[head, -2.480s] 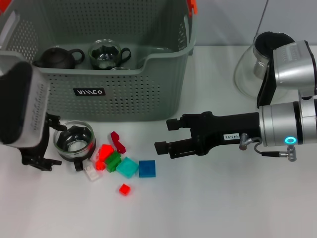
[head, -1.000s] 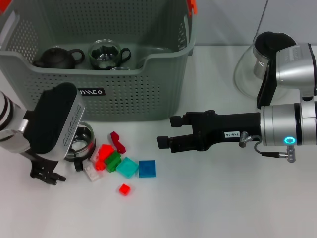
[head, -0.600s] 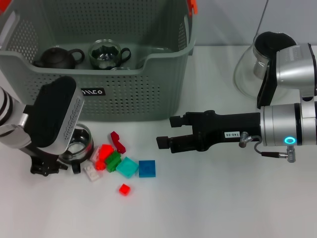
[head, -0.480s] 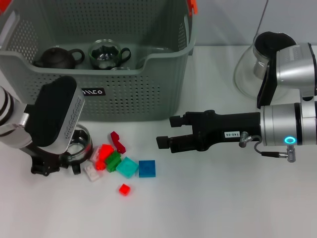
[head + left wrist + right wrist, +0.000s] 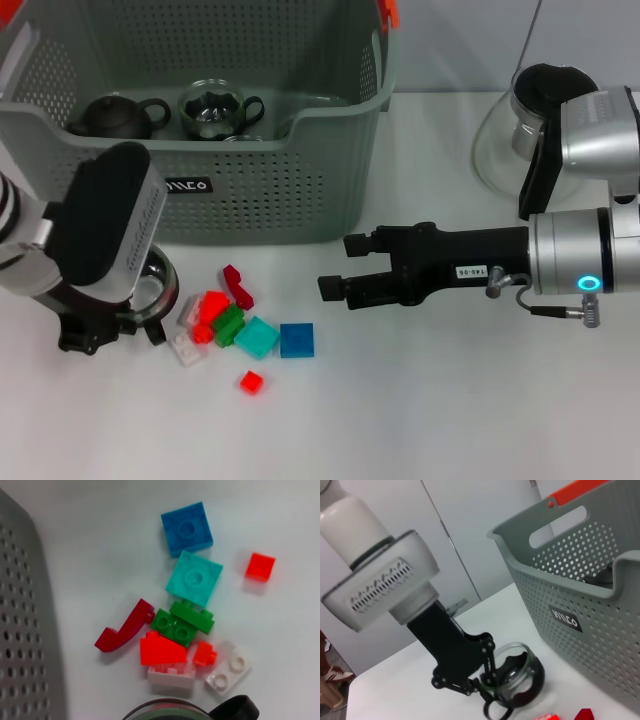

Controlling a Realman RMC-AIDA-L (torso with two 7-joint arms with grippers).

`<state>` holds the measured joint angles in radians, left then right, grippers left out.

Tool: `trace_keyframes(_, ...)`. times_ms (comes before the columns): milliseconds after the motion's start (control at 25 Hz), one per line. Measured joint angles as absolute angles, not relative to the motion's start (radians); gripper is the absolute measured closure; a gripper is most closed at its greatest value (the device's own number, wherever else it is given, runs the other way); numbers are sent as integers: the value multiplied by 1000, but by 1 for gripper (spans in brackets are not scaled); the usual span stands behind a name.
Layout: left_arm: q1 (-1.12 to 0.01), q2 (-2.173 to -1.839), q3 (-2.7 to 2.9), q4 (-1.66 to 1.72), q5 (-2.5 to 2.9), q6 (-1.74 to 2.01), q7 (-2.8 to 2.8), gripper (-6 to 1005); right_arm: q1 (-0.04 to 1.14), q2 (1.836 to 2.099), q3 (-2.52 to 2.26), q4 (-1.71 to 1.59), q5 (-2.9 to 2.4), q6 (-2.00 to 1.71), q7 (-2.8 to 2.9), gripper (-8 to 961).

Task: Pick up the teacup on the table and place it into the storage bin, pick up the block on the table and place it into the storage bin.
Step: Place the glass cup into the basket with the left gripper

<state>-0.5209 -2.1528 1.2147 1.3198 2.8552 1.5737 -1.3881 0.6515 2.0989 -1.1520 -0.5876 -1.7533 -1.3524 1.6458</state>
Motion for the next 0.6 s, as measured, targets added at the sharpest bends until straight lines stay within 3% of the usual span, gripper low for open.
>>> trace_keyframes(200, -524, -2166, 1113, 1415, 2815, 1712, -1394, 957, 647, 2094, -1152, -592, -1756, -1364, 1642, 37)
trace_keyframes(600, -656, -2121, 556, 1376, 2449, 2026, -1492, 958, 616, 2059, -1154, -594, -1764, -1420, 1610, 38)
